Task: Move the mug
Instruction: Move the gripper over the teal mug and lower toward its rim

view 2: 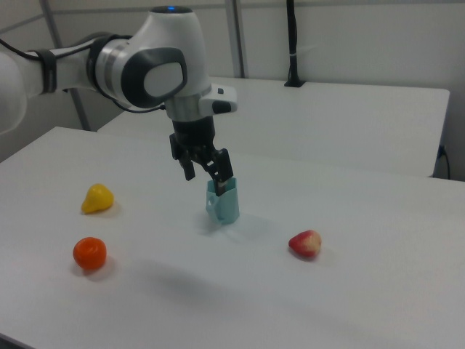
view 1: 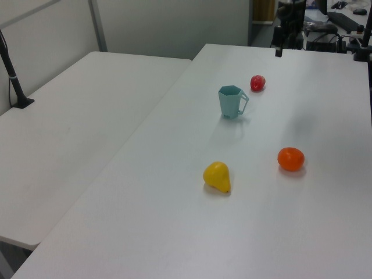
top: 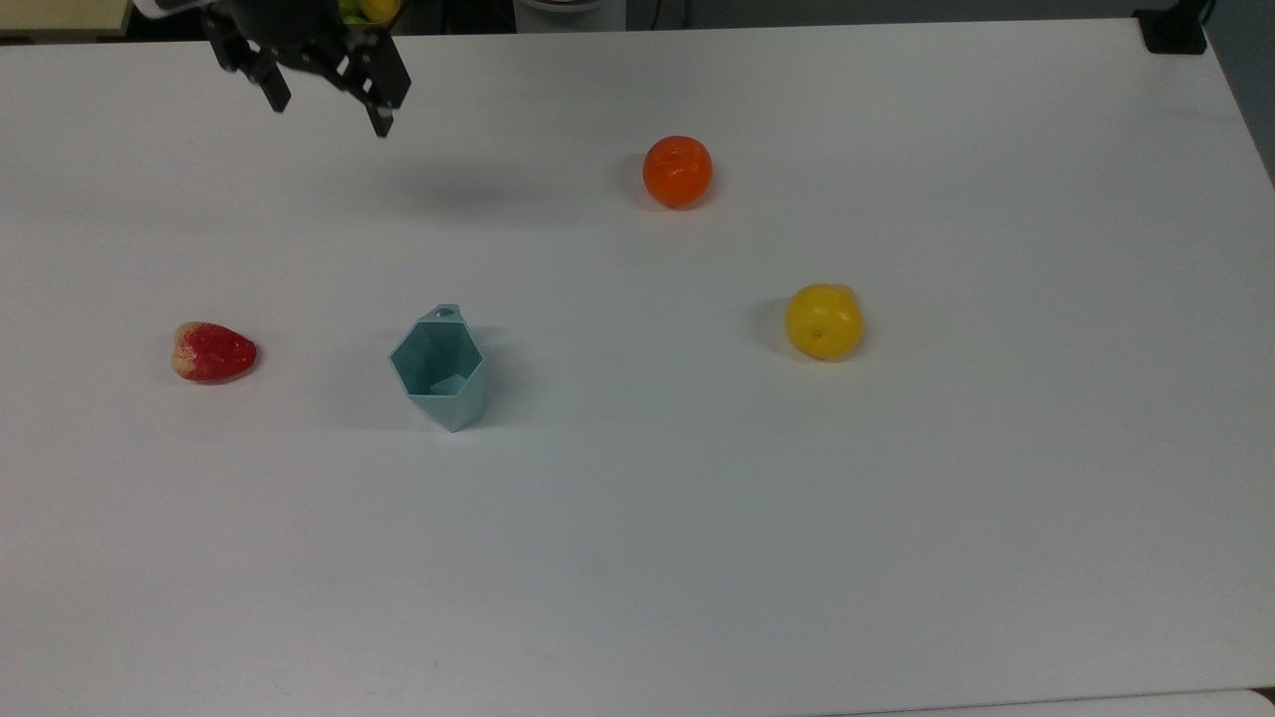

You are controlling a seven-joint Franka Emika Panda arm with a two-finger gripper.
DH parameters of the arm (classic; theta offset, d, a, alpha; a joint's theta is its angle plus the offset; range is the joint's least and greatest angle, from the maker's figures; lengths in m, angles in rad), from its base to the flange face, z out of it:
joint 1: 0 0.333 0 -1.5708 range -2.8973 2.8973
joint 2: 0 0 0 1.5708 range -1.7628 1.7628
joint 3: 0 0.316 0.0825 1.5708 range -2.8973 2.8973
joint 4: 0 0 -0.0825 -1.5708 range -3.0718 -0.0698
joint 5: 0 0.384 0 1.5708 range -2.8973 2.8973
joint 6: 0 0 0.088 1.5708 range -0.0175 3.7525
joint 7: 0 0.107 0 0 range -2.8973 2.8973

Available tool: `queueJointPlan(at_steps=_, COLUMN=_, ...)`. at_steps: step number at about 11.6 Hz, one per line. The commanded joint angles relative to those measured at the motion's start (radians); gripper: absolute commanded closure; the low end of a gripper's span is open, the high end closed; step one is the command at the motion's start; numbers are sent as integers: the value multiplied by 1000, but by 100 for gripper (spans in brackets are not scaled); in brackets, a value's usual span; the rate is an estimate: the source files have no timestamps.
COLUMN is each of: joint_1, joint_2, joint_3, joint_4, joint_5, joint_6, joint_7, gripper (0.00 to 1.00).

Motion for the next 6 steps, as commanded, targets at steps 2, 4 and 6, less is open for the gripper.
queueJointPlan(at_steps=2, joint_1=29, joint_2=100, joint_3=0, joint_4=20, joint_5=20, joint_6=104, joint_7=-46, gripper=0)
queueJointPlan(at_steps=4, joint_1=35, joint_2=132, joint_3=5, joint_4=3, joint_5=21, joint_6=142, joint_7=-84, gripper=0)
queueJointPlan(at_steps=6, joint_1=61, joint_2=168, joint_3=3, joint_4=-14, joint_5=29, joint_6=218, joint_7=-81, gripper=0)
